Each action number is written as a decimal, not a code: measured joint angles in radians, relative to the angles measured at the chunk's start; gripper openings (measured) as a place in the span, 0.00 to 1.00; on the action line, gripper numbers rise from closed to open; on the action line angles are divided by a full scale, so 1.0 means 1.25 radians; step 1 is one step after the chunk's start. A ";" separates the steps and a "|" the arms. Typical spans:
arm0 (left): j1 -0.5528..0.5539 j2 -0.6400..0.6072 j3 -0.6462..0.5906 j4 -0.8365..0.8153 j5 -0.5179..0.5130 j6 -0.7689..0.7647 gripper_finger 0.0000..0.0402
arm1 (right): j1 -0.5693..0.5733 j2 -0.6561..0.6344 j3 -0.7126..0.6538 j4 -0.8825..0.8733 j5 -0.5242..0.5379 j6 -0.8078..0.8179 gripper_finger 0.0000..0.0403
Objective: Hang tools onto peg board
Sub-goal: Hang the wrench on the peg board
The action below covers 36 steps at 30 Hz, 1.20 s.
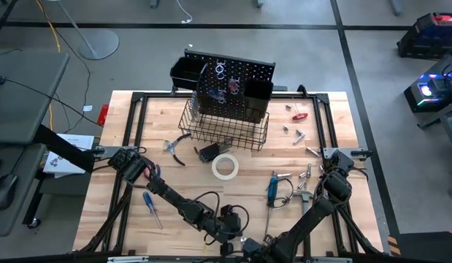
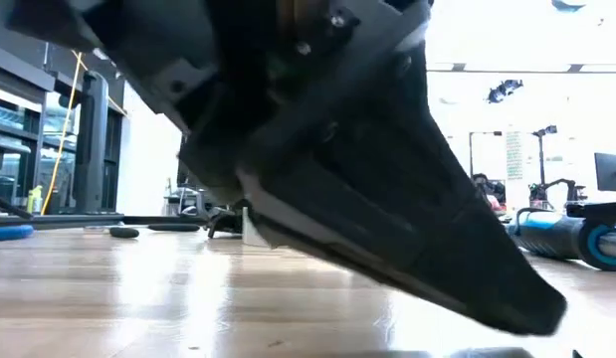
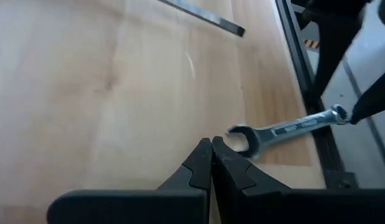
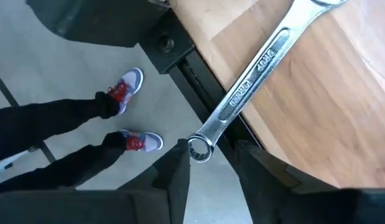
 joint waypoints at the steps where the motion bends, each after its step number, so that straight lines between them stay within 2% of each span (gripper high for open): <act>1: 0.005 -0.005 0.000 -0.005 0.000 0.018 0.00 | 0.000 -0.002 -0.001 0.001 0.000 -0.002 0.30; 4: 0.020 -0.038 0.000 -0.052 0.000 0.077 0.00 | 0.004 -0.021 -0.004 0.002 -0.002 -0.035 0.28; 7: 0.035 -0.063 0.000 -0.110 -0.003 0.144 0.00 | 0.023 -0.051 -0.005 -0.047 0.036 -0.011 0.23; 9: 0.042 -0.073 -0.001 -0.158 0.001 0.178 0.00 | 0.035 -0.078 -0.011 -0.140 0.055 0.009 0.17; 13: 0.050 -0.103 -0.001 -0.238 0.022 0.215 0.00 | 0.054 -0.118 -0.007 -0.150 0.070 0.041 0.03; 19: 0.030 -0.165 -0.040 -0.314 0.024 0.227 0.00 | 0.064 -0.113 -0.007 -0.144 0.074 0.090 0.01; 23: 0.005 -0.222 -0.118 -0.252 0.012 0.202 0.00 | 0.062 -0.114 -0.006 -0.176 0.133 0.107 0.02; 26: -0.007 -0.230 -0.190 -0.081 0.012 0.195 0.00 | 0.056 -0.114 -0.006 -0.194 0.140 0.027 0.04; 29: -0.004 -0.213 -0.225 0.028 0.025 0.190 0.00 | 0.050 -0.114 -0.006 -0.201 0.138 -0.074 0.13; 36: 0.008 -0.192 -0.226 0.042 0.025 0.216 0.00 | 0.040 -0.103 -0.005 -0.141 0.086 -0.256 0.43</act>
